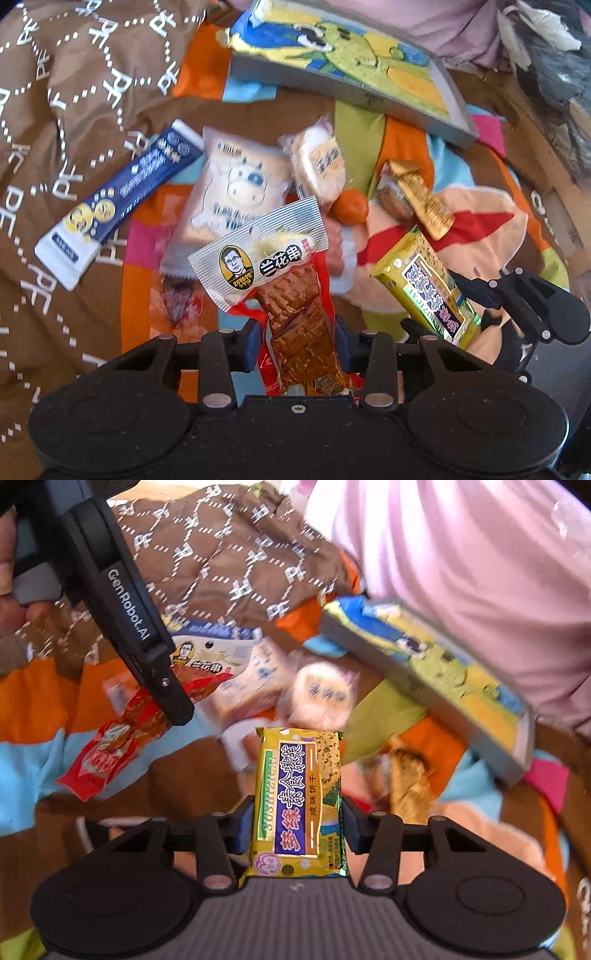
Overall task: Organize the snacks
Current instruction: 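Carry both packs to the grey frog tray and release them inside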
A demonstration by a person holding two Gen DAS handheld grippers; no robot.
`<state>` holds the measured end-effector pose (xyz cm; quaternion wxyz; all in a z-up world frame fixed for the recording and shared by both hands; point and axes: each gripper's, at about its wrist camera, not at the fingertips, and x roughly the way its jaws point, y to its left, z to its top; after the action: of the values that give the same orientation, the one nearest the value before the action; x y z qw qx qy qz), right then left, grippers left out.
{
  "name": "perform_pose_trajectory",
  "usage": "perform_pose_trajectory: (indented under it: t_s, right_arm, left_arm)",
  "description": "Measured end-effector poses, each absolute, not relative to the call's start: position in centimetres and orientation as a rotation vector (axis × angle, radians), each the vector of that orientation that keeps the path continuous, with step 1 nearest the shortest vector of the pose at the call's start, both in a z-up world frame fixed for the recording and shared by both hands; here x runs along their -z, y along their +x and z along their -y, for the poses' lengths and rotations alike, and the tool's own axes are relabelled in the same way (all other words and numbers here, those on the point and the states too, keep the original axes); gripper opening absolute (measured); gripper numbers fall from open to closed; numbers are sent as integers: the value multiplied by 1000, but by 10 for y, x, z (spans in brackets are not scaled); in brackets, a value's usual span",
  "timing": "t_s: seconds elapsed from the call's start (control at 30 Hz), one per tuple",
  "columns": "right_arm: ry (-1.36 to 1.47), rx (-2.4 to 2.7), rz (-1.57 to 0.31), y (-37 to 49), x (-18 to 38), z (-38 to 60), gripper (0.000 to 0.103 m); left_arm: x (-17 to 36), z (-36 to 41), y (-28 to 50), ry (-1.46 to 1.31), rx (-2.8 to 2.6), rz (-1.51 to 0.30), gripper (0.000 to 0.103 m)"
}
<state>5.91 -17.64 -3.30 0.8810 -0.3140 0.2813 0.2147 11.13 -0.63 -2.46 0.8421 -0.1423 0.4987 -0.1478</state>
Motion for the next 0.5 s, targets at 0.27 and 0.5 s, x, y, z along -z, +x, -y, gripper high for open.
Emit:
perform_pose_trajectory:
  t_s: [0.27, 0.5]
  right_arm:
    - [-600, -332, -444, 118, -11, 187, 52]
    - [-494, -178, -350, 201, -40, 204, 52]
  left_arm:
    - [-23, 3, 166, -413, 286, -869, 41]
    - [-68, 11, 242, -460, 208, -626, 42]
